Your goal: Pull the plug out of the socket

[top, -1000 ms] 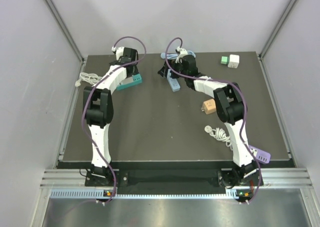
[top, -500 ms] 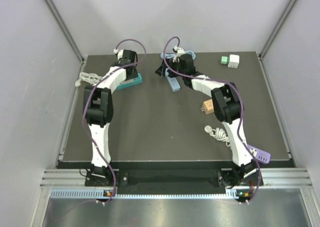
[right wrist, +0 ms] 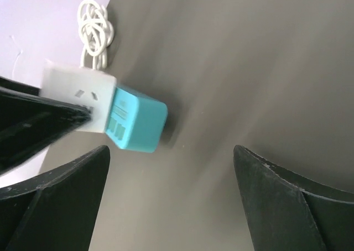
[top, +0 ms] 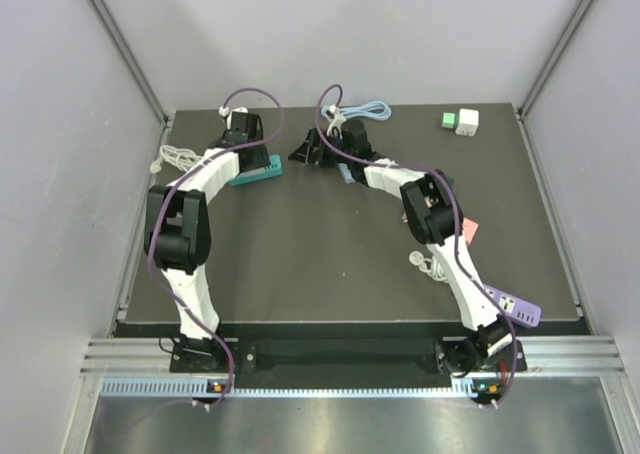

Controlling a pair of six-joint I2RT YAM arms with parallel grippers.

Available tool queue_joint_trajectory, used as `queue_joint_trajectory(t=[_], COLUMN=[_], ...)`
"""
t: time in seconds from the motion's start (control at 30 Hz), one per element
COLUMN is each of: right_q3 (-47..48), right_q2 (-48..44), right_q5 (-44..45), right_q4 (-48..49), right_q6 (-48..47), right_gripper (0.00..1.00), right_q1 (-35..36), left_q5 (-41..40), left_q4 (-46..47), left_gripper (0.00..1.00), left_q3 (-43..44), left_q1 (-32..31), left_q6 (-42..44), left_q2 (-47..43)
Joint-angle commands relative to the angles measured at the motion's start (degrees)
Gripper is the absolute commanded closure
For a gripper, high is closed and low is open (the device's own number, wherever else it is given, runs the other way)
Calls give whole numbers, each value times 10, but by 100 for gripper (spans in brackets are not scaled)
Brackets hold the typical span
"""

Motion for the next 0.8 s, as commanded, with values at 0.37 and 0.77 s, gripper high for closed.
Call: queue_joint_trajectory(t=[0.37, 0.77], right_q3=[42, 71], right_q2=[53, 79], right_q5=[-80, -64], right_q4=[206, 201], right_q6=[161, 183], right_gripper=[11, 19], right_q1=[18, 28], left_q5=[106, 142], left_q4=[88, 95], left_gripper=[100, 100], left_q3=[-29, -27], left_q1=[-7, -7], left_q6=[-8, -29], left_q2=[-87, -97])
